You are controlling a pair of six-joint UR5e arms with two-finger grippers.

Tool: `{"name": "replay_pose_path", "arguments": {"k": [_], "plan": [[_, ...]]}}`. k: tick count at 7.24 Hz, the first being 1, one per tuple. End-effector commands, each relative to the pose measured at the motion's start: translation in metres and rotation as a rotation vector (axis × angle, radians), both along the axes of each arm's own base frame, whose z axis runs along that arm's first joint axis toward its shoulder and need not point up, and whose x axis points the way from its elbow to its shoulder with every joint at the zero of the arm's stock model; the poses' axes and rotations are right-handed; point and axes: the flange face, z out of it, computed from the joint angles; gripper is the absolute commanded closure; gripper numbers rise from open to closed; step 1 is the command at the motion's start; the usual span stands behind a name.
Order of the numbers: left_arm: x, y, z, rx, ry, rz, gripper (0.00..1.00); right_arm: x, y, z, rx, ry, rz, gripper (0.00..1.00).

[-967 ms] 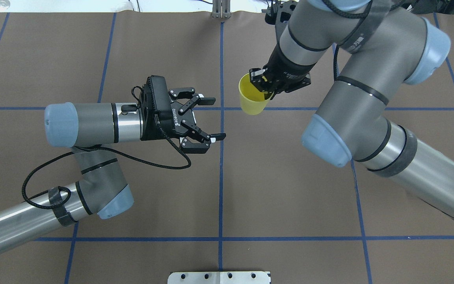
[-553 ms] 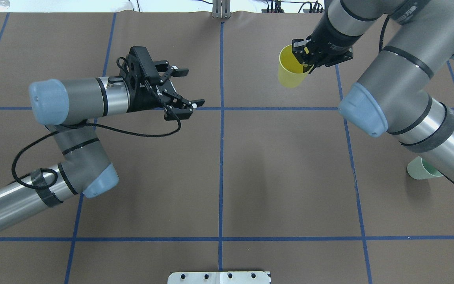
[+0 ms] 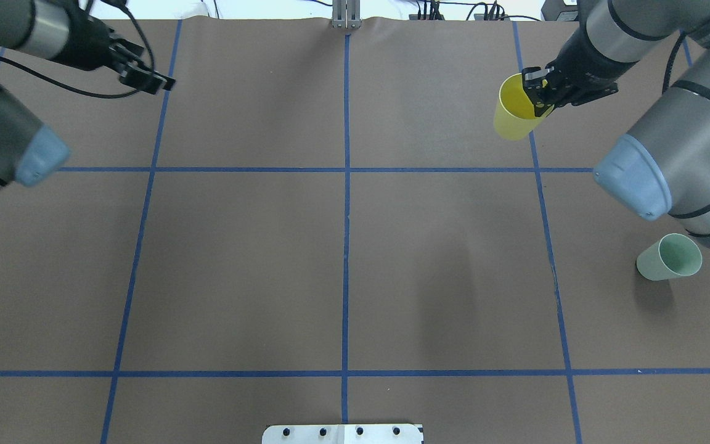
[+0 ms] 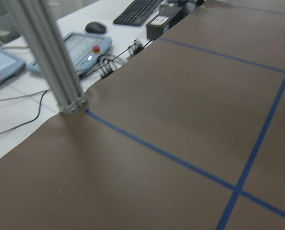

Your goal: Transfer and stack yellow cup on green cup

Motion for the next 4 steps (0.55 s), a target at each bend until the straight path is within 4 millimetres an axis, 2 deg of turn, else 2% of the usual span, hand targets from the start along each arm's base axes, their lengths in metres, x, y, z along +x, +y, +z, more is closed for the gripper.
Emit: {"name": "replay_pose_path", "arguments": {"k": [1,2,3,4], "plan": [[-0.13,-0.018,0.091,-0.125,-0.168,-0.015,0.0,0.027,0.014,0.026,0.029,0.021,-0.027,1.0],[-0.177,-0.024,0.116,-0.212,-0.264,0.003,0.0,0.037,0.021,0.035,0.022,0.026,-0.021,1.0],[-0.215,-0.022,0.131,-0.329,-0.291,-0.021,0.0,0.048,0.029,0.039,0.019,0.016,-0.018,1.0],[-0.235,-0.009,0.163,-0.401,-0.315,-0.05,0.0,0.062,0.037,0.042,0.002,-0.015,-0.029,1.0]]}}
